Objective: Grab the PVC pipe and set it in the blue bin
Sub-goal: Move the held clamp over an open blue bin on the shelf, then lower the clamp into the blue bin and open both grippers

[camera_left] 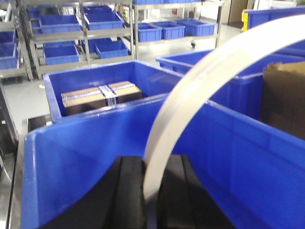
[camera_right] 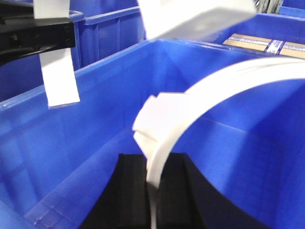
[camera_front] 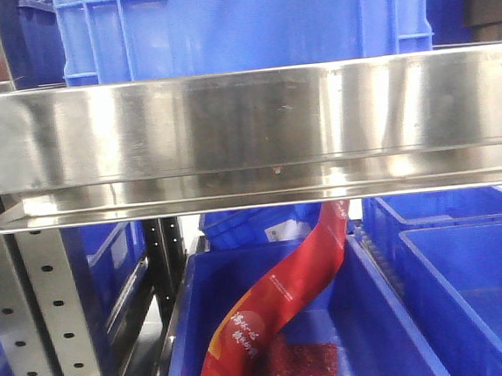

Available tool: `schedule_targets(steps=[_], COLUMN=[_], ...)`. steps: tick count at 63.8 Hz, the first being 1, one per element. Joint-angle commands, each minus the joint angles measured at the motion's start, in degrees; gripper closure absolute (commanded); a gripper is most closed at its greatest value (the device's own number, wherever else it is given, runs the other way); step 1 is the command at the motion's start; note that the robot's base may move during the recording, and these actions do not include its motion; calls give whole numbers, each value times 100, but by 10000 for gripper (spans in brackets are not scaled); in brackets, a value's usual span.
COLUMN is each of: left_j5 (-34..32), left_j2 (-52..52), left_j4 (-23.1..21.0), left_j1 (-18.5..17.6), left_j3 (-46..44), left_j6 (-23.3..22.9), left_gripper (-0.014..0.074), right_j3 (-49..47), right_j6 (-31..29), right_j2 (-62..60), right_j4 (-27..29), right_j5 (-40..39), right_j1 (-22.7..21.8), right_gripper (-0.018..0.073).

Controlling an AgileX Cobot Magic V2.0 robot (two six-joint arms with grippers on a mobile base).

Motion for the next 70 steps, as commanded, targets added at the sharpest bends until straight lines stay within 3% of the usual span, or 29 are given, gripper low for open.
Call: schedule_targets(steps=[1, 9, 21, 27, 35, 63, 70], left_j5=[-66, 54, 304, 314, 326, 377, 515], left_j2=[-5, 7, 7, 7, 7, -160, -160], left_j4=[-116, -197, -208, -208, -208, -208, -208], left_j1=[-43, -43, -43, -43, -43, -43, -43], left_j3=[-82, -82, -82, -82, -82, -82, -82], left_j6=[9, 9, 9, 9, 9, 9, 9], left_gripper=[707, 688, 443, 365, 331, 332, 384], right_j3=[-74, -74, -74, -74, -74, -196, -195], right_j6=[-34, -34, -34, -34, -34, -34, -34], right_j2=[-20, -21, -21, -21, -21, -71, -1], right_j4=[35, 35, 35, 35, 35, 35, 35], right_j5=[-84, -45, -19, -19, -19, -24, -1], right_j1=[14, 14, 14, 14, 14, 14, 14], right_gripper=[727, 677, 393, 333, 336, 336, 375])
